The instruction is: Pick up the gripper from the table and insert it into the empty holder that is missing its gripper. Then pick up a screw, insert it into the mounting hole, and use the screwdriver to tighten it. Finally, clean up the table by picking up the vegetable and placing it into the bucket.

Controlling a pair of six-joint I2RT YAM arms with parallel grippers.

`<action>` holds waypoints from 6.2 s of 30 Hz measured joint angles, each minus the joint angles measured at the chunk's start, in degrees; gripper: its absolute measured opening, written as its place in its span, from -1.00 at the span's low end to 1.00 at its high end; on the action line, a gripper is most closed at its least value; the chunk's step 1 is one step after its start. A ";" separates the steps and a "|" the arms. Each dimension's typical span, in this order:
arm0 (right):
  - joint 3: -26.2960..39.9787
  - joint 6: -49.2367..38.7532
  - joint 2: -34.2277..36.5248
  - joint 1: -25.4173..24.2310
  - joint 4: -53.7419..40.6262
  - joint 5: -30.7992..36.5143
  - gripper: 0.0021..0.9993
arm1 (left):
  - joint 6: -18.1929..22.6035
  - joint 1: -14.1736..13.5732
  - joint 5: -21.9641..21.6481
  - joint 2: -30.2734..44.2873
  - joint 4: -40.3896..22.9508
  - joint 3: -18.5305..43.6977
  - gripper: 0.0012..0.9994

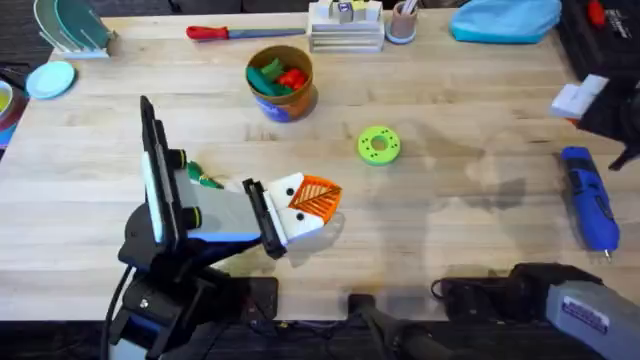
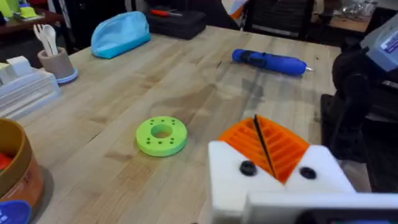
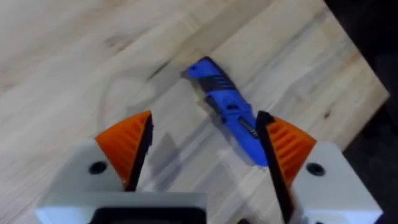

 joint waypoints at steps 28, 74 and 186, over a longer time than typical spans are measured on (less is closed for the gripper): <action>-0.02 -52.09 26.97 -35.41 13.69 -26.54 0.98 | 0.01 0.00 0.00 0.01 0.00 0.00 -0.98; 11.80 -50.05 24.32 -20.74 11.05 -47.44 -0.97 | 0.00 0.00 0.00 0.00 0.00 0.00 -0.98; -12.63 -26.72 -2.88 54.38 82.88 -59.15 -0.97 | 0.00 0.00 -0.17 0.00 0.02 0.00 -0.98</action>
